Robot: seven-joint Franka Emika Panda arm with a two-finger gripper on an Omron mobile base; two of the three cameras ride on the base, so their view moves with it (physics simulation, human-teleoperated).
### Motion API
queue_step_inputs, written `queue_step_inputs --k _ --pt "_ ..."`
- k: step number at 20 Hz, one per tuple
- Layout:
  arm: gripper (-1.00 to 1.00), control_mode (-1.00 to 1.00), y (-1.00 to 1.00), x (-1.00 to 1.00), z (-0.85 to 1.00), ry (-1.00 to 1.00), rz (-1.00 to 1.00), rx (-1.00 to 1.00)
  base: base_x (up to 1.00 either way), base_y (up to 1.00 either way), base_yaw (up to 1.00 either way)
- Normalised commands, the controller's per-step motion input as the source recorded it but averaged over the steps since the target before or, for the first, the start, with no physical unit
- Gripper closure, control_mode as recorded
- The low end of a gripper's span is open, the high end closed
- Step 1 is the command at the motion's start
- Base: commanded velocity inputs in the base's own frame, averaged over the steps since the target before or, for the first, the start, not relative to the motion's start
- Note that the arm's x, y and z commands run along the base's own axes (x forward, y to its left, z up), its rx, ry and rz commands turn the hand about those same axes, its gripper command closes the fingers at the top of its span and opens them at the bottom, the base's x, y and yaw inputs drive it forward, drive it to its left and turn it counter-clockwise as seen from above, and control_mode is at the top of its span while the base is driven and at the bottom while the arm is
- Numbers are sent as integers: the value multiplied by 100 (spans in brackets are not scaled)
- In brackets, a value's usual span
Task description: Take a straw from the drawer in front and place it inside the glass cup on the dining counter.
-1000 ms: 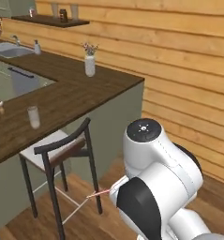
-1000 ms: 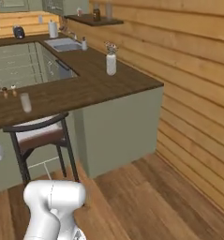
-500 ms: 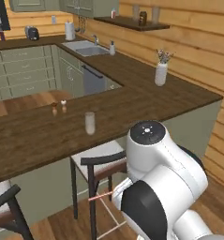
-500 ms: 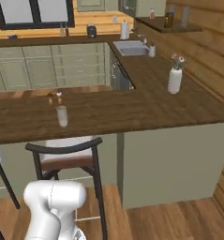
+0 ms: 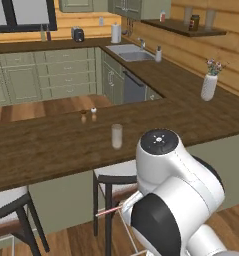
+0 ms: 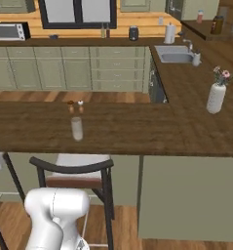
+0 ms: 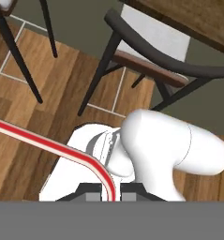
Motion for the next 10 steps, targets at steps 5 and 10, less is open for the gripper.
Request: queue_step_inputs --k 5,10 --pt "100 -100 -2 20 11 3 3 3 78 -7 17" --pt "100 -100 -4 100 69 11 8 4 0 0 0"
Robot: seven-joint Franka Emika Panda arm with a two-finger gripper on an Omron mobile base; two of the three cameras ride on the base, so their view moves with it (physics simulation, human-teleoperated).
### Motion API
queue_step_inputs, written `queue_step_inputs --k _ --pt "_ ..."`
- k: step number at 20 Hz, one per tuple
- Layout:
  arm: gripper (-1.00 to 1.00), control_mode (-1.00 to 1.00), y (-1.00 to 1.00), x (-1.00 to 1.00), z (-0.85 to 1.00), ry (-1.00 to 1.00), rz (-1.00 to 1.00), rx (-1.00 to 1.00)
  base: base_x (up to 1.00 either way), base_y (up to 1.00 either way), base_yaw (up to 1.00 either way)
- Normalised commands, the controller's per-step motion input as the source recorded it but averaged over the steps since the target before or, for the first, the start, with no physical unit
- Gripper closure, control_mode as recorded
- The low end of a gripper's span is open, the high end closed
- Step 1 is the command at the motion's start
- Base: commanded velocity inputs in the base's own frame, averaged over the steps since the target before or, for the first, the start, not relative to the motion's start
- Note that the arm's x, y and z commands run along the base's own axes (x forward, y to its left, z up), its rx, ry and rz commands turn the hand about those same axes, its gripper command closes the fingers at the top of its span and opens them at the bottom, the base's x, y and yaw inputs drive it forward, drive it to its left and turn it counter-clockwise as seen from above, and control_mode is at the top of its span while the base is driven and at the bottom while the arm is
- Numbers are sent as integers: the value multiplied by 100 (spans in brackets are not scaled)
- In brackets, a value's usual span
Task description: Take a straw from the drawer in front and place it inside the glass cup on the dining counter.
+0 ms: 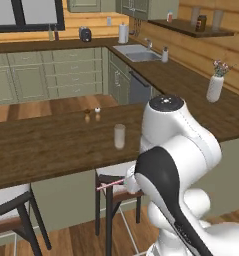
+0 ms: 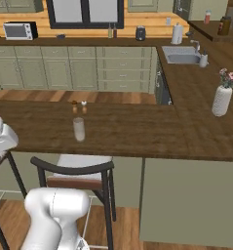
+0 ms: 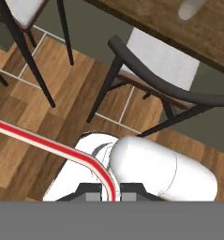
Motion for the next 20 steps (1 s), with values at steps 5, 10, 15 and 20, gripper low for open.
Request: queue_step_inputs --k 5,10,15,20 --pt "100 -100 0 100 84 4 1 -2 0 0 0" --pt "100 -100 0 96 55 0 0 -30 0 0 0" --pt "100 -100 -11 80 24 0 0 -45 0 0 0" --pt "100 -100 -26 77 0 0 0 -41 0 0 0"
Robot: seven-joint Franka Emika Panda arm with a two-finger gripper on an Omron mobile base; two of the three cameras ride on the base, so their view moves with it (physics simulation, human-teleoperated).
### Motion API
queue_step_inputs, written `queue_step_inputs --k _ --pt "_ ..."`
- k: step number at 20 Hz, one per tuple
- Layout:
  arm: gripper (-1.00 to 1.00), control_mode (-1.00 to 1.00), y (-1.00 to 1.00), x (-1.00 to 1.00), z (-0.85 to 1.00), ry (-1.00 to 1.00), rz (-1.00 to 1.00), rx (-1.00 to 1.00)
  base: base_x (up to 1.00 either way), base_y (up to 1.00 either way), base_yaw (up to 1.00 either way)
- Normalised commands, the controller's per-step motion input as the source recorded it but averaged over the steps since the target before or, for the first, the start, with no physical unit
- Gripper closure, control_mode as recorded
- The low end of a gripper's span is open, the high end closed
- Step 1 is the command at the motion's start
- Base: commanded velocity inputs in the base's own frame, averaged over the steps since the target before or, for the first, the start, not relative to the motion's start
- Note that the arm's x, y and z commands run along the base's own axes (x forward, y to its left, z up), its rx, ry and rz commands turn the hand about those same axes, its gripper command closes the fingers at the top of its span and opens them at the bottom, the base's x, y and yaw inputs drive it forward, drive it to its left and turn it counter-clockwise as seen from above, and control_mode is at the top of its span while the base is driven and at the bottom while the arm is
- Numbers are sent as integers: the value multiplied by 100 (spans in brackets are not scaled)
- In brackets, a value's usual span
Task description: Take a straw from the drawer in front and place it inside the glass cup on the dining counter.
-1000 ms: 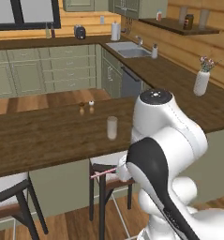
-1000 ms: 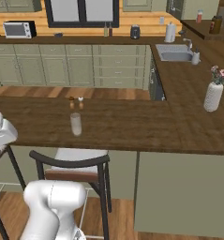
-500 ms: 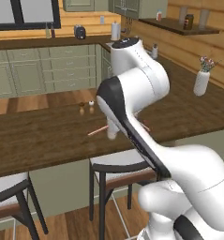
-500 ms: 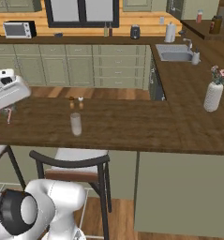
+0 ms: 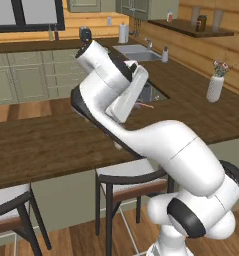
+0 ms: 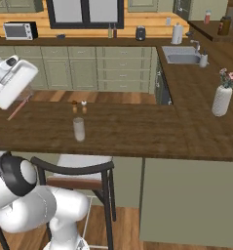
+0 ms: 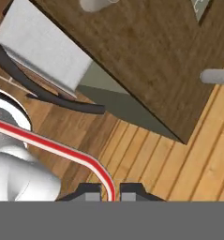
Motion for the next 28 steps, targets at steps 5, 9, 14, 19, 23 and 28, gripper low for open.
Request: queue_step_inputs --k 5,9,14,19,23,28 --pt "100 -100 -25 53 -13 0 2 -31 0 0 0" --pt "100 -100 -11 33 -31 -4 4 -22 0 0 0" --pt "100 -100 -10 39 -36 -9 2 -19 0 0 0" --pt "100 -100 -18 73 -1 -3 0 -15 0 0 0" --pt "100 -100 -1 61 0 0 0 -12 0 0 0" --pt "100 -100 0 30 -6 0 0 -11 0 0 0"
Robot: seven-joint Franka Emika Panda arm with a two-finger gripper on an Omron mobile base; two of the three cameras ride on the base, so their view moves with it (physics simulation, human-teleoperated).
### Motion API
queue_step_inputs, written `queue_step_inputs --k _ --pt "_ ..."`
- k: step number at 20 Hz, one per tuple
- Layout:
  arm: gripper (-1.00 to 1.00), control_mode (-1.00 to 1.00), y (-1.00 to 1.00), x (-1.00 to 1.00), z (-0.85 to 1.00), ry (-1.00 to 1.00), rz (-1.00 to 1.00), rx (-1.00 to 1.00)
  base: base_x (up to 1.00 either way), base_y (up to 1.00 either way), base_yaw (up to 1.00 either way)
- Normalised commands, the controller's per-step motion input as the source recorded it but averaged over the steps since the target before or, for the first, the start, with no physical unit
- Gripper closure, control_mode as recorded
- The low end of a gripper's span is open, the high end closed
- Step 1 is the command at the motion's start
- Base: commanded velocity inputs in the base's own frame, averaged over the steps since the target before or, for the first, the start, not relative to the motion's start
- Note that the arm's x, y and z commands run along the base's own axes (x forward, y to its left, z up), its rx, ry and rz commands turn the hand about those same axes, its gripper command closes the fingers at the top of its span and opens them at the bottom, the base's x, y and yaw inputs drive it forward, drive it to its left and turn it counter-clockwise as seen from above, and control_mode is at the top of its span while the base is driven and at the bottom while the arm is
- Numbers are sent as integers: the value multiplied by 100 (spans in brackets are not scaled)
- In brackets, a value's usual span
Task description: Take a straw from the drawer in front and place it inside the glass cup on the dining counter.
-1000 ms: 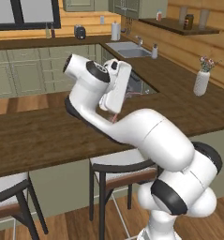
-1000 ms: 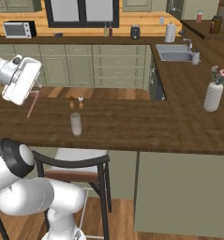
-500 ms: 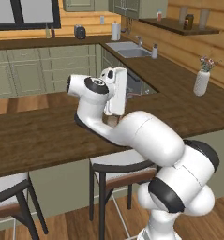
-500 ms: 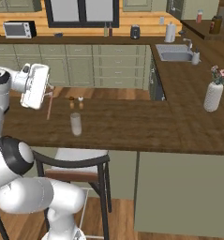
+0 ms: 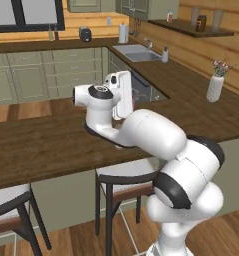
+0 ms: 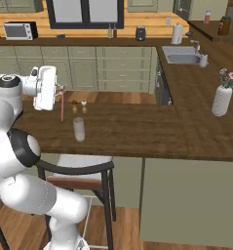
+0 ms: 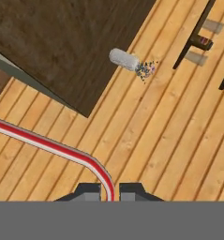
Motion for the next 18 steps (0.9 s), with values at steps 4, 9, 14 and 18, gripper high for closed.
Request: queue_step_inputs --k 4,9,14,18 --pt "100 -100 0 37 -9 0 0 -12 0 0 0" --pt "100 -100 0 39 -16 0 0 -12 0 0 0" --pt "100 -100 5 23 -26 0 0 -4 0 0 0" --pt "100 -100 12 16 -19 0 0 0 0 0 0"
